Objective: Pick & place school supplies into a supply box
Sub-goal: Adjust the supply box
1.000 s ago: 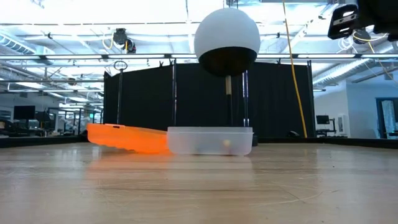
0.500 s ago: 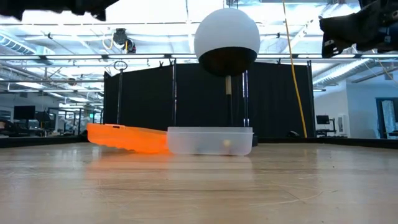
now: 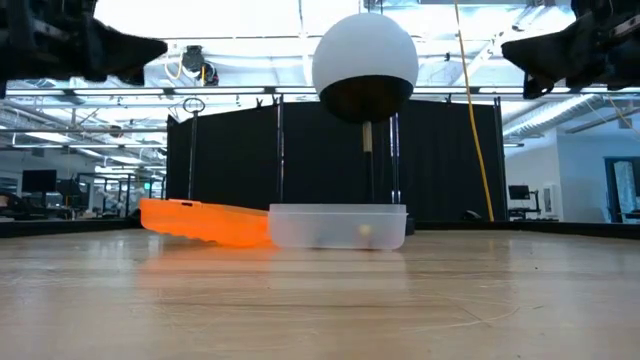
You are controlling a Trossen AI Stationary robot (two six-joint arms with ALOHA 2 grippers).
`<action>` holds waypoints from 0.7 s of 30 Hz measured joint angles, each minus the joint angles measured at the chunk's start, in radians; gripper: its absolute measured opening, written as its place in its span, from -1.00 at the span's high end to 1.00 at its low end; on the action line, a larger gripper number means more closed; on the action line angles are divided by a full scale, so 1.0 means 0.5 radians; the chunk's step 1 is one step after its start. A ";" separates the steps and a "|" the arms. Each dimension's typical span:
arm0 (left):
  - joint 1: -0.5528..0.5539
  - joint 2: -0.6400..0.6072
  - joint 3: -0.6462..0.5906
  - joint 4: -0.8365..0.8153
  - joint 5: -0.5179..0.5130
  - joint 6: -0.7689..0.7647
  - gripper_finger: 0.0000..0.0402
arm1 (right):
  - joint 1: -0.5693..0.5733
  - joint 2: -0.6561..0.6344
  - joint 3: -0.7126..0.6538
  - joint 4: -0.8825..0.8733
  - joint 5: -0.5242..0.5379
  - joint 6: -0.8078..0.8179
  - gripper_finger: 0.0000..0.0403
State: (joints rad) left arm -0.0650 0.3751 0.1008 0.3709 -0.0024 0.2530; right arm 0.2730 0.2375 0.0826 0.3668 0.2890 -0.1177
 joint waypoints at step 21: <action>-0.009 -0.111 -0.182 -0.272 0.161 -0.162 1.00 | -0.611 0.005 -0.128 -0.067 -0.651 0.294 1.00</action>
State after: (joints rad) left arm -0.0695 0.3197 0.0097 0.2350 0.0780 0.1721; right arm -0.0326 0.2401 0.0187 0.3332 -0.0366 0.0292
